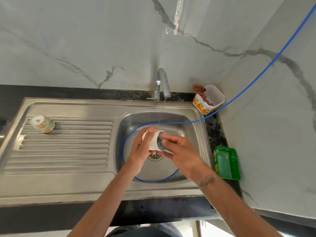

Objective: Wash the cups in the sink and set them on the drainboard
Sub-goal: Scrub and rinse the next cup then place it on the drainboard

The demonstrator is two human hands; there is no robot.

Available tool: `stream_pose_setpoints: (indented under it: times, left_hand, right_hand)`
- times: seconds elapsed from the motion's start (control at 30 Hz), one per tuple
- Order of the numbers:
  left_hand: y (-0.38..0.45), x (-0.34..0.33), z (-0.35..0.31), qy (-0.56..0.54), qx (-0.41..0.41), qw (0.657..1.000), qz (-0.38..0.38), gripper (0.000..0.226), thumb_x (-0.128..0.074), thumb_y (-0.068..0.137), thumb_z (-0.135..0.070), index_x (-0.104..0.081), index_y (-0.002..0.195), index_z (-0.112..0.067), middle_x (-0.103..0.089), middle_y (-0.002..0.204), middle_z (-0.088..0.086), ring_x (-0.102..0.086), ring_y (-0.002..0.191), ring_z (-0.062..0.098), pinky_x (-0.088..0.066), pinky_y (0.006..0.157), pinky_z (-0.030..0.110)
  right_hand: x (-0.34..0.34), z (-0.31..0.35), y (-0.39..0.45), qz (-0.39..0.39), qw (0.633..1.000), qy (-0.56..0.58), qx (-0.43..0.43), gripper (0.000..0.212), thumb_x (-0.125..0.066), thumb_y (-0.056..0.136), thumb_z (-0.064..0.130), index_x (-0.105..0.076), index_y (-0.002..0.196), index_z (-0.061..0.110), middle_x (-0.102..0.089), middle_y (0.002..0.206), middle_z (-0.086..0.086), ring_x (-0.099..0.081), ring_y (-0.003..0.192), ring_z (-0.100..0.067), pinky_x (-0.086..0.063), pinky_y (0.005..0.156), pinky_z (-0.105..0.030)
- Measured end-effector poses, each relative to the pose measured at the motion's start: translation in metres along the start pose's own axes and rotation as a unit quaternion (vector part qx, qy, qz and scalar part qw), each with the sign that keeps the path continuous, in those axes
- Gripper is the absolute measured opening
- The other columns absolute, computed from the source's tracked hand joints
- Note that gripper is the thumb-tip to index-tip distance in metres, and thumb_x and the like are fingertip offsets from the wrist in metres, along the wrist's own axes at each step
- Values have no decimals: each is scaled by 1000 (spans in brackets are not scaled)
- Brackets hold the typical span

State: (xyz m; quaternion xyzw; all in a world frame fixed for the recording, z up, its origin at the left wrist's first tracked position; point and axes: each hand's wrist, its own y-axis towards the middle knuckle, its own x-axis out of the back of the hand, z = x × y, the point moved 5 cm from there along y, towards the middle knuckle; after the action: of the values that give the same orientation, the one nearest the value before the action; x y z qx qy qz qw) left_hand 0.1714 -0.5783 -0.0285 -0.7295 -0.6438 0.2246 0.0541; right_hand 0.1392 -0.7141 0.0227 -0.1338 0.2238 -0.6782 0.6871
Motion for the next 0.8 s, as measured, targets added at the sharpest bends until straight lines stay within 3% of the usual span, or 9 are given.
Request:
stream_pose_setpoints:
  times: [0.1,0.17,0.33,0.43,0.53,0.6,0.7,0.73,0.8]
  left_hand:
    - [-3,7,7,-82,34,996,-11,59,-65,91,-57,-65,124,-8,-70,106,12,-65,93,27,-52,73,40]
    - [-4,8,17,-116,66,990,-33,48,-63,97,-55,-69,118,-13,-72,105,8,-69,91,20,-57,70,33]
    - [-5,-2,40,-149,116,978,-90,42,-60,91,-60,-77,101,-24,-76,97,7,-70,83,18,-51,69,32]
    - [-3,-15,42,-129,92,985,-73,51,-60,92,-60,-74,110,-15,-74,100,11,-68,91,23,-52,79,37]
    - [-1,-22,40,-109,91,989,-37,63,-55,98,-58,-69,123,-3,-71,108,18,-65,102,30,-51,85,39]
    - [5,-19,32,-112,140,984,-8,62,-56,100,-57,-73,115,0,-73,101,16,-69,96,27,-55,80,33]
    - [10,-5,12,-18,256,966,14,42,-64,98,-52,-70,87,-12,-66,67,8,-64,57,19,-48,53,27]
    - [11,0,6,49,288,956,32,42,-65,96,-54,-67,85,-14,-63,61,7,-57,47,18,-40,48,24]
    - [12,13,0,176,322,927,80,50,-63,92,-66,-65,88,-16,-61,59,9,-48,39,16,-31,40,19]
  right_hand:
    - [-2,-12,0,-56,974,201,-90,20,-63,99,-1,-73,116,2,-75,116,-24,-72,102,-33,-54,105,-56]
    - [7,-18,1,-93,965,229,-84,19,-62,99,-1,-73,113,3,-77,113,-20,-74,97,-30,-57,99,-53]
    - [34,-8,-6,-212,970,-51,108,26,-63,99,2,-77,98,24,-80,97,11,-74,93,-4,-57,82,-19]
    - [11,-13,-6,-143,963,-195,121,25,-57,100,9,-75,95,25,-76,87,10,-70,78,-4,-56,73,-26]
    - [-10,-15,-4,-71,980,-182,43,16,-48,92,18,-64,91,15,-66,86,-9,-62,81,-28,-52,76,-49]
    - [-18,-9,-6,-18,981,-191,30,10,-49,88,22,-55,92,15,-57,82,-4,-53,73,-18,-47,71,-38]
    - [-26,-9,-15,91,911,-387,106,25,-57,89,21,-51,113,21,-59,97,7,-51,76,-2,-42,74,-22]
    - [-24,-14,-14,129,865,-465,138,39,-57,87,24,-49,125,22,-61,113,5,-55,94,-2,-44,92,-28]
    - [-16,-27,-8,192,718,-640,197,66,-59,88,26,-36,150,21,-50,148,0,-44,139,-14,-18,127,-52]
